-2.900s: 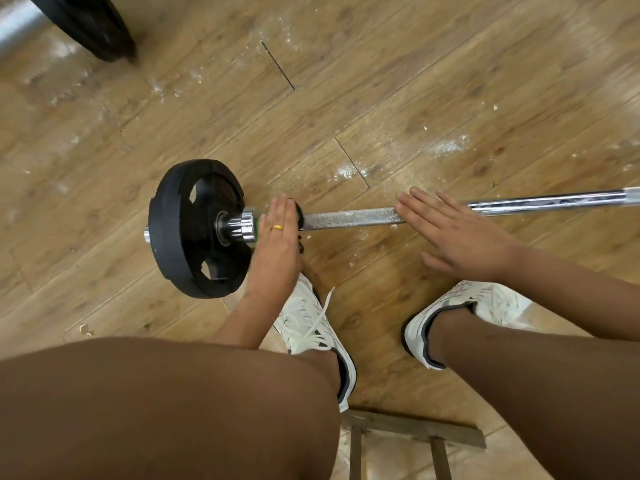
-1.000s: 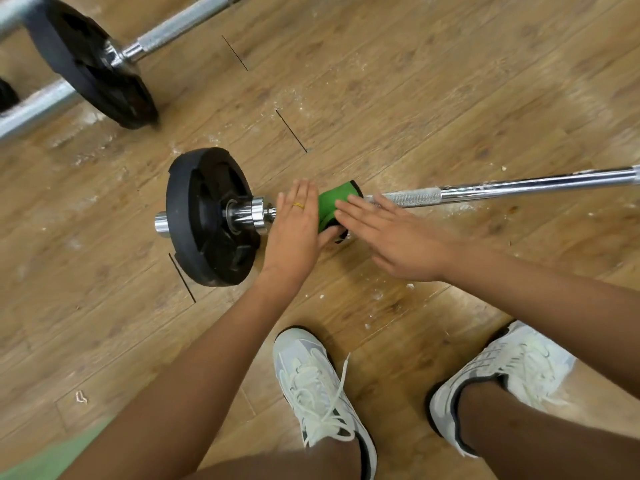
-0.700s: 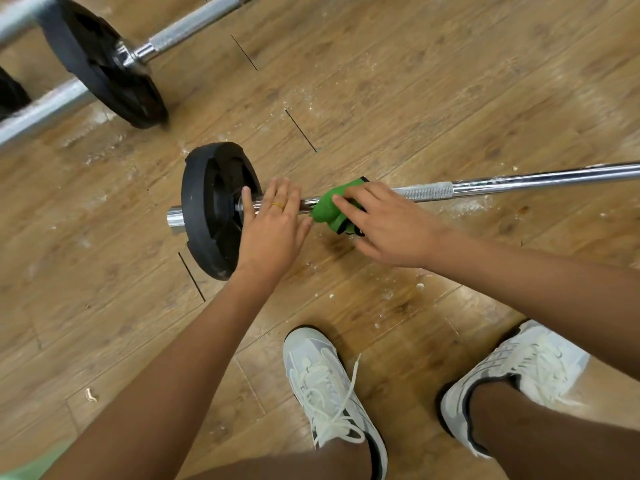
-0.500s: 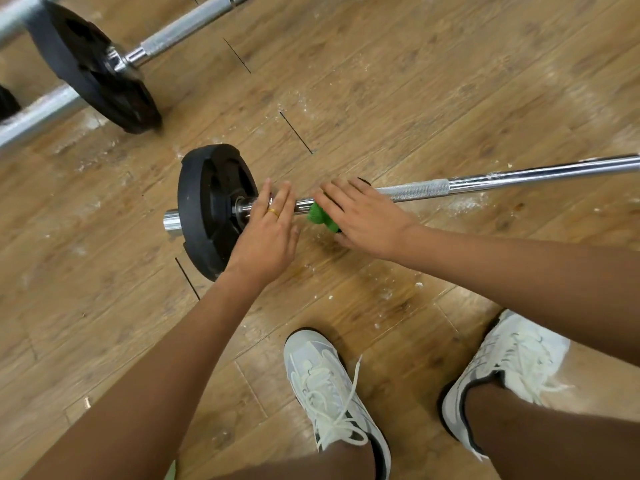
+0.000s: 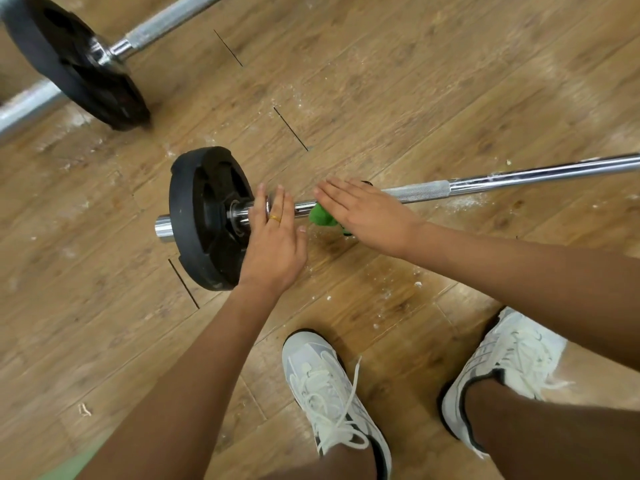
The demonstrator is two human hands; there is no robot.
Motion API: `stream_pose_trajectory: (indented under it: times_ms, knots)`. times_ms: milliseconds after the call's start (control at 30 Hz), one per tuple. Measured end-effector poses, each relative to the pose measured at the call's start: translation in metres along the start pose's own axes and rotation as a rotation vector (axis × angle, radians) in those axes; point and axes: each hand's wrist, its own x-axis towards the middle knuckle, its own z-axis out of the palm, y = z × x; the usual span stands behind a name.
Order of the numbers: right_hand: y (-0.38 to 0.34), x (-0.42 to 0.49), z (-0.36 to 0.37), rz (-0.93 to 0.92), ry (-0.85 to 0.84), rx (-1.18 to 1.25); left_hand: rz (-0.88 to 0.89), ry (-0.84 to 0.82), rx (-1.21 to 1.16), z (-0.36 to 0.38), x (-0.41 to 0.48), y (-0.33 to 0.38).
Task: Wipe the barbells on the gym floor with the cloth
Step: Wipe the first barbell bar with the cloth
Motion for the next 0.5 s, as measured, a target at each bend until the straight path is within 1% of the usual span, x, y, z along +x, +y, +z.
stream_pose_trajectory:
  times_ms: [67,167,233,267,400,433,500]
  knots:
    - [0.008,-0.014,-0.003,0.000,-0.020,0.033,0.011,-0.009,0.004,0.000,-0.001,-0.003]
    - [0.015,-0.038,0.001,0.098,0.035,0.060,0.007,-0.008,0.035,0.002,-0.005,0.000]
    - [0.008,-0.038,0.002,0.147,0.033,0.092,-0.006,-0.004,0.044,0.003,-0.010,0.003]
    - [0.003,-0.034,0.002,0.139,0.025,0.110,-0.007,-0.005,0.051,0.004,-0.012,0.005]
    - [-0.013,-0.021,-0.004,-0.001,-0.032,0.102,0.002,-0.027,0.082,0.006,-0.025,0.004]
    - [-0.013,-0.026,-0.005,0.002,-0.030,0.102,0.005,-0.034,0.087,0.007,-0.029,0.004]
    - [-0.009,-0.043,-0.002,0.063,-0.033,0.130,0.005,-0.042,0.103,0.008,-0.035,0.005]
